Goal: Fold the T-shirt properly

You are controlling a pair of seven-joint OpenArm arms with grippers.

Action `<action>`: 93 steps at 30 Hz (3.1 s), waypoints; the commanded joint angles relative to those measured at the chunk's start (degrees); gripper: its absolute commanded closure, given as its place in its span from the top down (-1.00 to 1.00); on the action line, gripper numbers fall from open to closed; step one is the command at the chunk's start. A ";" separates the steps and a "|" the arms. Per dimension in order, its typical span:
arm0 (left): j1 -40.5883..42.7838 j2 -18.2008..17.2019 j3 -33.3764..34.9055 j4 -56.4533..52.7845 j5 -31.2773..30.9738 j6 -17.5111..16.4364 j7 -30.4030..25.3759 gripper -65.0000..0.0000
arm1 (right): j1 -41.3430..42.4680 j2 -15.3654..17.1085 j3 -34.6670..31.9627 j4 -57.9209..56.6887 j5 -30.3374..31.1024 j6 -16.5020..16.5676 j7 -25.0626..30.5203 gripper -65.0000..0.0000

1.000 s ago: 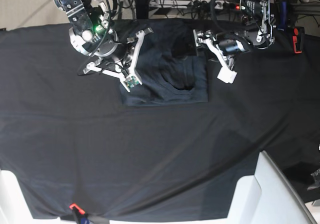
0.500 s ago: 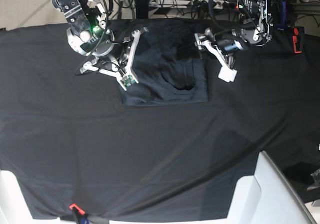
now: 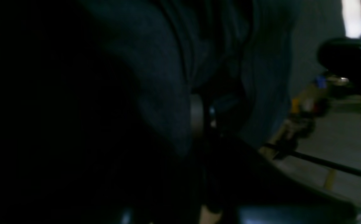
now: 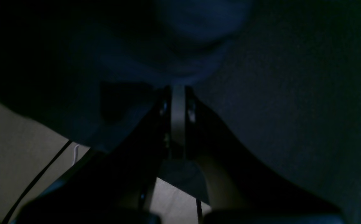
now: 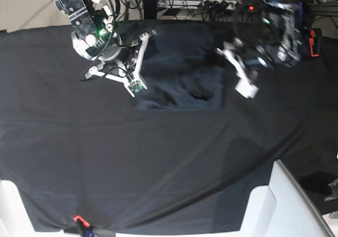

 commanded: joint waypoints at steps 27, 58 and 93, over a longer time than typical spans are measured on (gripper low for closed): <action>-17.89 -13.42 50.24 7.25 32.82 0.75 0.74 -1.00 | 0.88 -0.57 5.60 0.88 0.24 0.03 1.01 -0.98; -14.63 -6.48 61.85 14.02 68.25 0.48 -6.38 -1.00 | 2.90 -0.57 13.07 -0.70 0.24 0.03 0.92 -0.98; -31.95 -4.54 74.24 -0.31 70.98 -2.42 -28.71 -1.00 | 17.76 -1.27 16.50 -26.81 0.33 -6.39 5.93 -0.98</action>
